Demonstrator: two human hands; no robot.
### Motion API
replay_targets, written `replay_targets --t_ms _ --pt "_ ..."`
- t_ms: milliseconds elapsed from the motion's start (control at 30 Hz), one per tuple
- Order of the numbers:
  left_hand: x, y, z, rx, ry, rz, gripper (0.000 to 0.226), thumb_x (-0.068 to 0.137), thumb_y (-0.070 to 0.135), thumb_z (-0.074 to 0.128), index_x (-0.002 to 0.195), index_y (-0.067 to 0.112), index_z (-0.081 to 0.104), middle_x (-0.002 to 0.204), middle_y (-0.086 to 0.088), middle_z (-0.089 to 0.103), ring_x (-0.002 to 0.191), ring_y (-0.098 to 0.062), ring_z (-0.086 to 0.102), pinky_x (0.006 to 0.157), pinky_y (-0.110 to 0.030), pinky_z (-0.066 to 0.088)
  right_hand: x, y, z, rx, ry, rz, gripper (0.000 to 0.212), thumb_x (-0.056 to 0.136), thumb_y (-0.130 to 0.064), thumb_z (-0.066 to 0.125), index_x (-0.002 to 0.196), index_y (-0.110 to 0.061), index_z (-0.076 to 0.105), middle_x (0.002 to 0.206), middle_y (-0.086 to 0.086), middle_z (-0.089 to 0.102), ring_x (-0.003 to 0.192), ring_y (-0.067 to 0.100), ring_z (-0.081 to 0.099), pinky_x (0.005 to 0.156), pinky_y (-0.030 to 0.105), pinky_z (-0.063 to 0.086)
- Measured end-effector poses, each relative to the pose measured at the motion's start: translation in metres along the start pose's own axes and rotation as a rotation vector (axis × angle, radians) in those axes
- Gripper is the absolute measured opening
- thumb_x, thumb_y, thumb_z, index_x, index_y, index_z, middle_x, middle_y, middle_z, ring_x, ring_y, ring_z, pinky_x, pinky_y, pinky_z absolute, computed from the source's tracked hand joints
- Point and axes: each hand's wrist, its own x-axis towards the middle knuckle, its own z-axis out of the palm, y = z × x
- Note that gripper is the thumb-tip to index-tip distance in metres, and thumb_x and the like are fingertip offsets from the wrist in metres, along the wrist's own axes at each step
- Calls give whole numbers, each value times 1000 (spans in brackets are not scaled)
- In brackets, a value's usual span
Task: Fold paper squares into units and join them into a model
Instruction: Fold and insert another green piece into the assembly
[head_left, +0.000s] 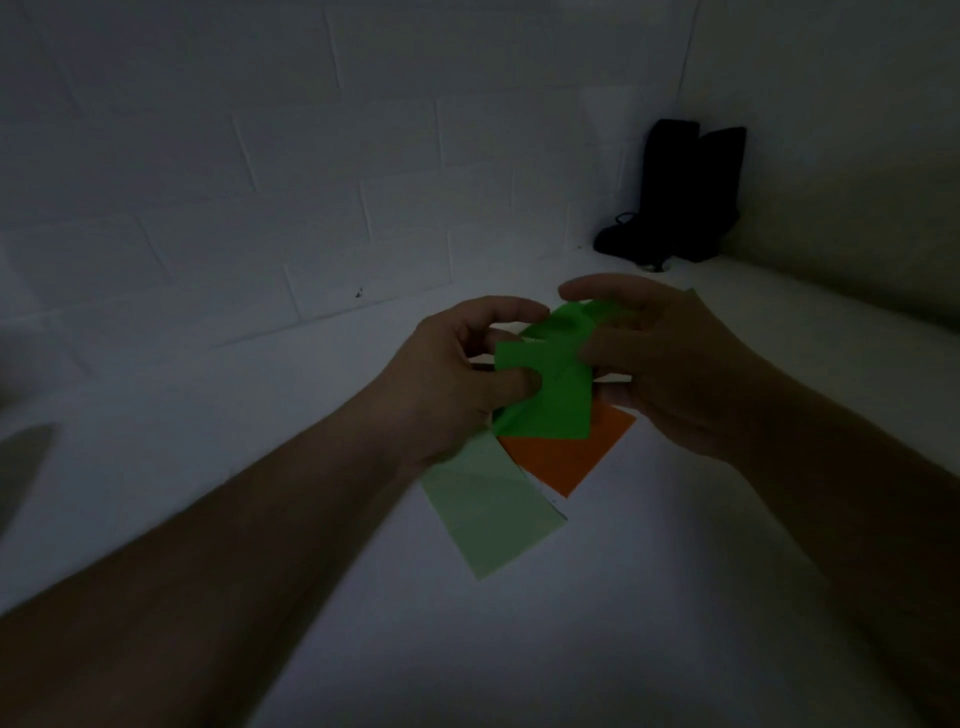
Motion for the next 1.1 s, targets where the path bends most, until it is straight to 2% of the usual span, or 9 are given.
replay_targets --t_ms 167,267,367,433,533,633,700,900,1100 --pt "1 0 0 -165 -10 -59 43 92 -11 63 128 13 64 117 -31 68 99 -39 73 86 -41 62 -1 1 -1 15 30 -63 33 87 17 57 96 -10 73 103 30 66 91 35 74 73 40 63" --pt "1 -1 -1 -180 20 -60 50 89 -11 67 132 13 61 115 -31 68 93 -35 74 83 -38 63 -2 1 -1 21 35 -75 28 88 15 57 85 -8 71 100 23 71 96 37 72 75 41 64" --pt "2 0 -3 -178 48 -53 54 89 -12 67 134 16 60 113 -29 70 97 -36 75 84 -39 63 -1 3 -2 -5 13 -79 23 91 11 58 85 -8 71 98 18 74 93 33 74 75 42 64" --pt "2 1 -5 -197 49 -70 53 90 -13 64 134 17 61 109 -25 72 94 -34 76 80 -35 63 -2 3 -3 -66 -26 -82 24 94 8 57 88 -9 73 96 13 76 88 28 75 70 36 63" --pt "3 3 -7 -271 30 -131 52 91 -14 60 132 18 63 105 -21 75 90 -31 76 75 -32 62 0 4 -7 -178 -78 -96 40 94 13 49 87 -16 76 94 -1 76 83 19 73 69 29 60" --pt "2 6 -6 -383 -11 -192 53 91 -18 53 130 16 64 106 -21 76 90 -29 76 69 -29 61 0 9 -8 -548 -94 -338 48 92 12 57 90 -32 76 100 -8 72 92 17 70 80 32 61" --pt "1 8 -5 -416 -28 -204 56 90 -22 50 131 14 64 103 -21 76 86 -27 76 65 -26 60 -1 10 -5 -756 -86 -500 42 85 4 72 95 -36 71 102 -14 69 94 8 69 83 23 58" --pt "0 10 -4 -475 -65 -212 56 88 -24 50 131 10 62 108 -23 74 86 -28 76 67 -28 61 -3 8 -3 -660 -27 -549 38 77 5 81 88 -31 72 93 -11 73 87 2 69 77 13 54" --pt "1 4 -3 -315 -22 -178 32 94 -7 60 111 17 71 101 -9 76 83 -19 71 77 -30 63 -5 4 2 -689 -15 -522 29 80 -12 81 79 -39 70 80 -14 72 81 1 67 72 10 50"
